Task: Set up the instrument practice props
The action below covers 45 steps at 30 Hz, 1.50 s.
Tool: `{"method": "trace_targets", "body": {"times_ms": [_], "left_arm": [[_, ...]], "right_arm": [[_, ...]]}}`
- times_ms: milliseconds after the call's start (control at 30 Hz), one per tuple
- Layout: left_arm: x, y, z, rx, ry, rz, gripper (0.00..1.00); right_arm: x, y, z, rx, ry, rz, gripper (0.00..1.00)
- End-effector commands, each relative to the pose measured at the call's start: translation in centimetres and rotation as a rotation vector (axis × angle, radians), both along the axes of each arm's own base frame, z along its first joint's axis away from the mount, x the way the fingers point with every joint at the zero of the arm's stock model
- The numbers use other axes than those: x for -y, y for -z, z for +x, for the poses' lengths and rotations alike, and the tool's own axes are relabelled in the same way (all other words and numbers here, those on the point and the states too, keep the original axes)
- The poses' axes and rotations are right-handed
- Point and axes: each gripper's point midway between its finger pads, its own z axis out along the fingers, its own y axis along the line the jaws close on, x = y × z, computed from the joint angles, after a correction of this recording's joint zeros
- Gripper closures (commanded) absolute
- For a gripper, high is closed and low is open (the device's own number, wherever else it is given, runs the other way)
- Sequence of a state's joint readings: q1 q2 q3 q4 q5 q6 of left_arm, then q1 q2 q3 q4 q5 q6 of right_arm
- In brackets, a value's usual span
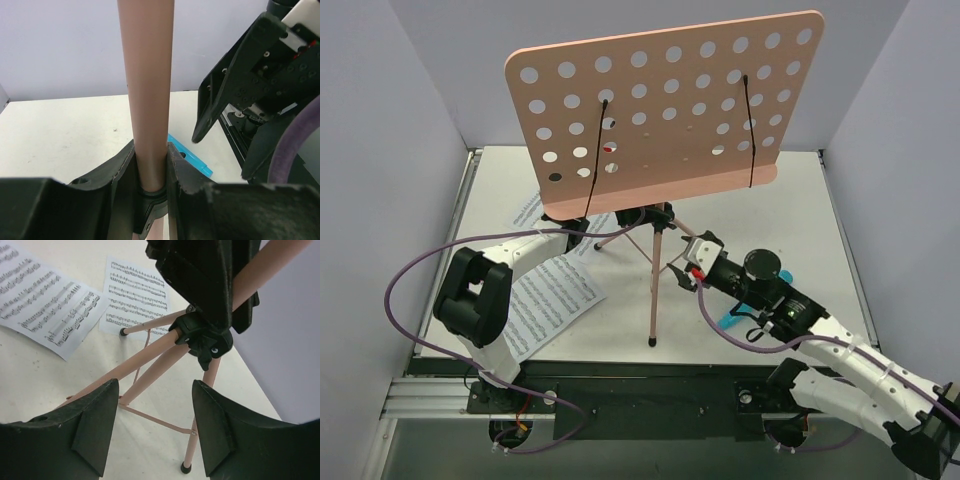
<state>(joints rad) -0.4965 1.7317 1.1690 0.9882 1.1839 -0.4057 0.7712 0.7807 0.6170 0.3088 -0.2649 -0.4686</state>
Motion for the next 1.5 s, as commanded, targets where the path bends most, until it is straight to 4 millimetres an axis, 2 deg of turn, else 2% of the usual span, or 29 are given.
{"method": "trace_targets", "body": {"times_ms": [0, 167, 300, 433, 733, 867, 933, 1033, 1100, 1267, 1300, 1367, 1433, 1467], "left_arm": [[0.7, 4.5, -1.3, -0.146, 0.075, 0.096, 1.00], [0.6, 4.6, -1.2, -0.144, 0.073, 0.096, 1.00], [0.6, 4.6, -1.1, -0.142, 0.073, 0.096, 1.00], [0.7, 4.7, -1.0, -0.145, 0.075, 0.096, 1.00], [0.7, 4.9, -1.0, -0.147, 0.075, 0.095, 1.00], [0.7, 4.9, -1.0, -0.148, 0.077, 0.096, 1.00], [0.7, 4.9, -1.0, -0.149, 0.076, 0.096, 1.00], [0.7, 4.9, -1.0, -0.150, 0.076, 0.095, 1.00], [0.7, 4.8, -0.9, -0.149, 0.076, 0.095, 1.00], [0.7, 4.8, -1.0, -0.149, 0.077, 0.095, 1.00], [0.7, 4.8, -1.0, -0.149, 0.077, 0.095, 1.00], [0.7, 4.8, -1.0, -0.149, 0.078, 0.094, 1.00], [0.7, 4.7, -0.9, -0.147, 0.078, 0.094, 1.00], [0.7, 4.6, -1.0, -0.146, 0.078, 0.092, 1.00]], "right_arm": [[-0.9, -3.4, 1.7, 0.173, -0.031, -0.050, 0.46], [-1.2, -4.3, 2.7, 0.180, -0.033, -0.023, 0.47], [-0.6, -4.7, 3.5, 0.179, -0.009, 0.001, 0.49], [-0.3, -5.3, 4.0, 0.164, -0.010, 0.042, 0.55], [-0.9, -5.2, 5.0, 0.145, -0.023, 0.044, 0.58], [-1.2, -5.0, 5.4, 0.134, -0.027, 0.041, 0.63], [-1.4, -4.9, 5.5, 0.130, -0.029, 0.039, 0.68], [-1.4, -4.7, 5.5, 0.118, -0.038, 0.034, 0.91], [-1.5, -4.6, 5.5, 0.109, -0.041, 0.037, 0.94], [-1.4, -4.0, 5.6, 0.081, -0.036, 0.037, 0.96], [-1.4, -3.9, 5.5, 0.074, -0.034, 0.044, 0.86], [-1.4, -3.8, 5.6, 0.078, -0.026, 0.063, 0.76], [-1.4, -4.0, 5.6, 0.081, -0.023, 0.075, 0.77], [-1.4, -3.9, 5.6, 0.076, -0.022, 0.073, 0.81]]}}
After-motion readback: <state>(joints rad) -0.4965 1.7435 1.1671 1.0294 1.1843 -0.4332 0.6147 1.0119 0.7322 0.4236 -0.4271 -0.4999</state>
